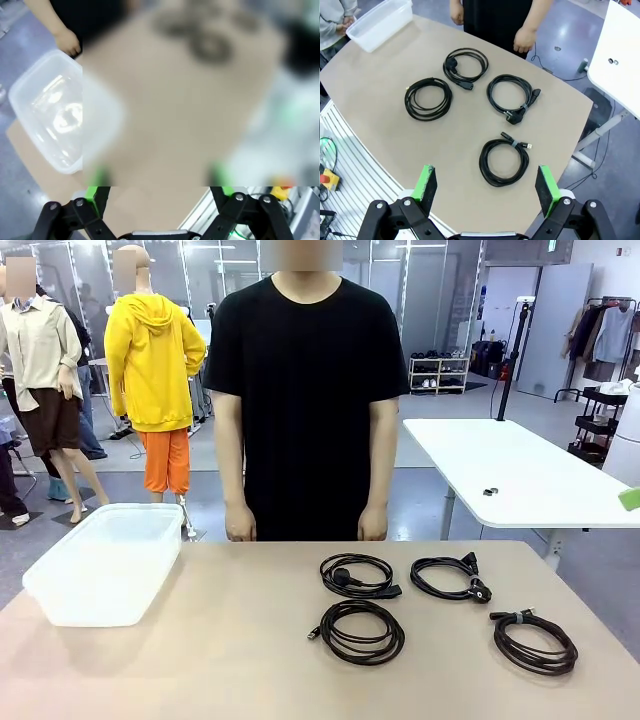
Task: Organize and store the cables.
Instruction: Place the Power Cable into the Organizing box.
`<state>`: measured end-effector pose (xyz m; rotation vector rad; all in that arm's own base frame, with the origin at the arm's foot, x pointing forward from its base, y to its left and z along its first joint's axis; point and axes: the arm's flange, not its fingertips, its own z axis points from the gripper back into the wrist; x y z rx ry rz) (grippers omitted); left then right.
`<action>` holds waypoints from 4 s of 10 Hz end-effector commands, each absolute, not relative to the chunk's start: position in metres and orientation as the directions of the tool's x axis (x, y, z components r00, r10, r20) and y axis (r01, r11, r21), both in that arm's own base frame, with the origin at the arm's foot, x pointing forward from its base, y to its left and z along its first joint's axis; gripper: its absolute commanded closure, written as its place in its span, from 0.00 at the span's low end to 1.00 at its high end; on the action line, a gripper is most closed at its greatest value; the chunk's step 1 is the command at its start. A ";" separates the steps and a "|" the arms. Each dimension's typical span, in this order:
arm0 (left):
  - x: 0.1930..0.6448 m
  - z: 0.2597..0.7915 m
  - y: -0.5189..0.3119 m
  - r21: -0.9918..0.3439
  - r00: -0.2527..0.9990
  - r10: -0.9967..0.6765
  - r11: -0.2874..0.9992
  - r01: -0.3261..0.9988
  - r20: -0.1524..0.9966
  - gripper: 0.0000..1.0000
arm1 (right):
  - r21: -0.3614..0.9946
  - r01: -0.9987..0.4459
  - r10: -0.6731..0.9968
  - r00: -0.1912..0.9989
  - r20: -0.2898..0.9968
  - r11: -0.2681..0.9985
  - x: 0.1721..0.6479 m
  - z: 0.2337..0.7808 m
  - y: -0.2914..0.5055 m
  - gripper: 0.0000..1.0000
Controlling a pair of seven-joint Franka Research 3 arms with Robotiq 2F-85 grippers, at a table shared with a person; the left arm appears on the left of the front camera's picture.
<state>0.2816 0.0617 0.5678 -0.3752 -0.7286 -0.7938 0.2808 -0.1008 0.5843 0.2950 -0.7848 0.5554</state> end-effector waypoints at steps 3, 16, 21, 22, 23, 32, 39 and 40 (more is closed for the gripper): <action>0.263 0.551 0.072 -0.026 0.448 -0.459 0.676 0.737 0.768 0.00 | 0.073 -0.556 0.338 0.597 0.728 0.828 0.236 0.517 -0.085 0.00; 0.275 0.572 0.082 -0.039 0.473 -0.467 0.679 0.733 0.747 0.00 | 0.073 -0.556 0.338 0.599 0.726 0.828 0.272 0.581 -0.113 0.00; 0.275 0.572 0.082 -0.039 0.473 -0.467 0.679 0.733 0.747 0.00 | 0.073 -0.556 0.338 0.599 0.726 0.828 0.272 0.581 -0.113 0.00; 0.275 0.572 0.082 -0.039 0.473 -0.467 0.679 0.733 0.747 0.00 | 0.073 -0.556 0.338 0.599 0.726 0.828 0.272 0.581 -0.113 0.00; 0.275 0.572 0.082 -0.039 0.473 -0.467 0.679 0.733 0.747 0.00 | 0.073 -0.556 0.338 0.599 0.726 0.828 0.272 0.581 -0.113 0.00; 0.275 0.572 0.082 -0.039 0.473 -0.467 0.679 0.733 0.747 0.00 | 0.073 -0.556 0.338 0.599 0.726 0.828 0.272 0.581 -0.113 0.00; 0.275 0.572 0.082 -0.039 0.473 -0.467 0.679 0.733 0.747 0.00 | 0.073 -0.556 0.338 0.599 0.726 0.828 0.272 0.581 -0.113 0.00; 0.275 0.572 0.082 -0.039 0.473 -0.467 0.679 0.733 0.747 0.00 | 0.073 -0.556 0.338 0.599 0.726 0.828 0.272 0.581 -0.113 0.00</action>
